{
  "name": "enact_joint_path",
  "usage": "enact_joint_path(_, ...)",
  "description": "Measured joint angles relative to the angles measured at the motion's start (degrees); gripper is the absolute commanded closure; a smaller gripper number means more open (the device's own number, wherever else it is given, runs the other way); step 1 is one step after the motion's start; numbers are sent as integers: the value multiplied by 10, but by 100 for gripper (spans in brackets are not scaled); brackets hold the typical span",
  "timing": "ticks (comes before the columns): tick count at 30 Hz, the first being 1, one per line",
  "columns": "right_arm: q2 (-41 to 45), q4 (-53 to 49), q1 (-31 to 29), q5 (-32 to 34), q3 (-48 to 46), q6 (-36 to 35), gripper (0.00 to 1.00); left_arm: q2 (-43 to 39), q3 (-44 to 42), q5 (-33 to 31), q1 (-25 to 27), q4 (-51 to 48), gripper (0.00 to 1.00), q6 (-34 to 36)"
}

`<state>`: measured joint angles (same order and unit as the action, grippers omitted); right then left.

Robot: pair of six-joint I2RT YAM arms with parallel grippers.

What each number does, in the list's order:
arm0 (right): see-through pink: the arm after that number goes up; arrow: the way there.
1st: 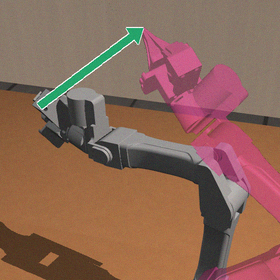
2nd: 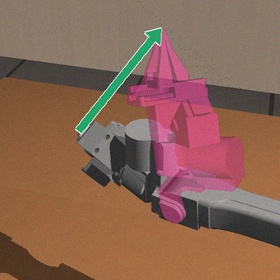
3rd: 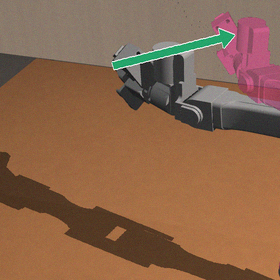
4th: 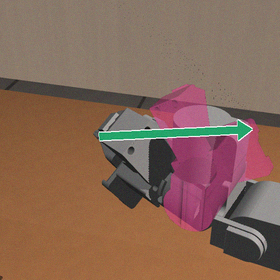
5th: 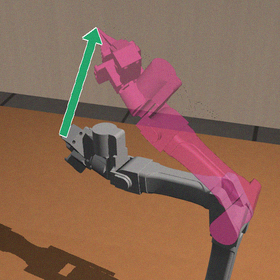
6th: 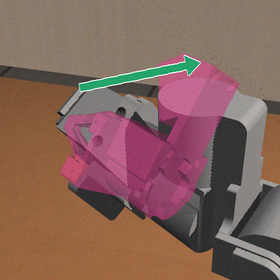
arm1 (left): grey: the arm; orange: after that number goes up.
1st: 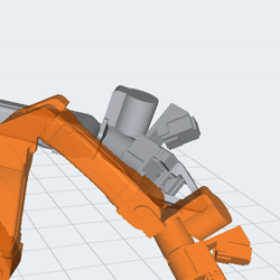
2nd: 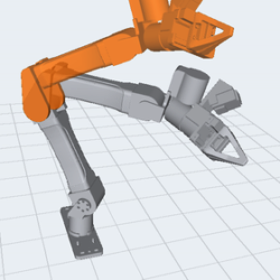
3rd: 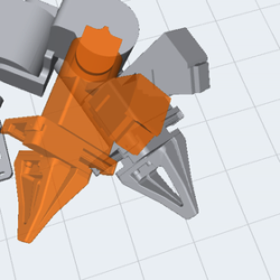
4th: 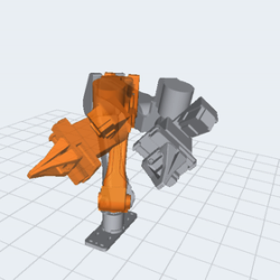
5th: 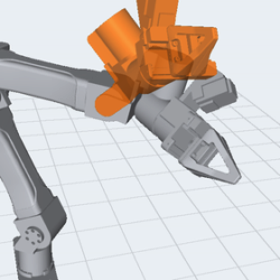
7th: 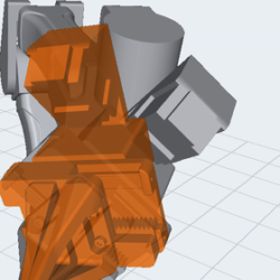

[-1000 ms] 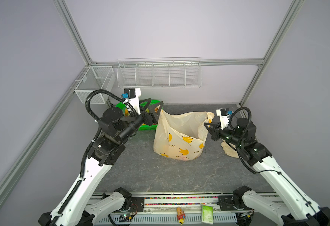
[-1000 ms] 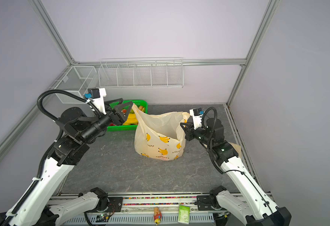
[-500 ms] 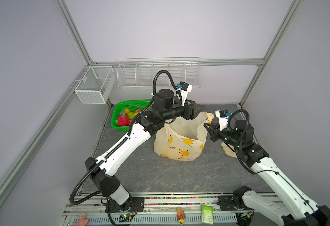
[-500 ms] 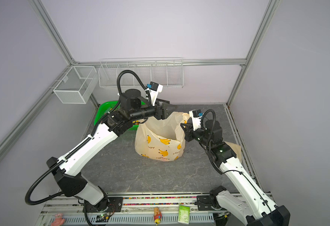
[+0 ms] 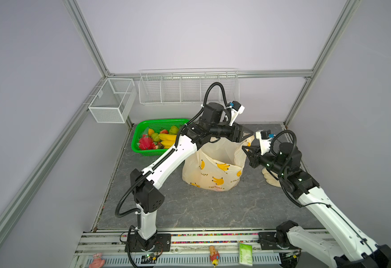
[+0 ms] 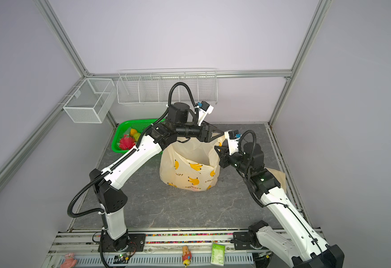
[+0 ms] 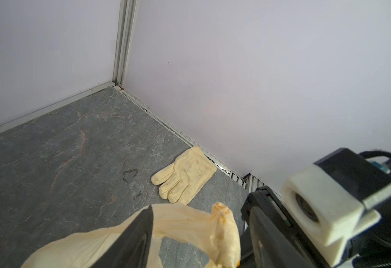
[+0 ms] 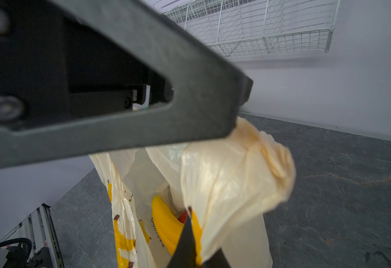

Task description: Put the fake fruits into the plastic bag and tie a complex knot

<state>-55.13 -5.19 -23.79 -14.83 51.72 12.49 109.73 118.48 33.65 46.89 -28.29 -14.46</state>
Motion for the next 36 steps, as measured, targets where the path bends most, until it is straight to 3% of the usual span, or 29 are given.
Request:
enact_joint_path(11,0,0,0,0,0,-5,92,20,13,28,2,-12,69,3)
enact_joint_path(15,0,-1,0,5,0,-6,92,20,13,36,2,-15,83,5)
enact_joint_path(18,0,-5,0,12,0,-6,92,20,13,38,2,-17,100,6)
enact_joint_path(20,0,-12,0,21,0,-6,89,20,13,37,3,-17,100,4)
enact_joint_path(22,0,-23,0,31,0,-9,77,19,13,37,3,-16,100,2)
enact_joint_path(28,21,-56,4,59,-4,-35,15,-10,-32,42,4,28,100,-19)
enact_joint_path(30,49,-52,13,60,-19,-48,1,-23,-49,44,4,38,100,-27)
enact_joint_path(36,65,9,61,-19,-40,-88,9,-68,-86,49,4,51,100,-41)
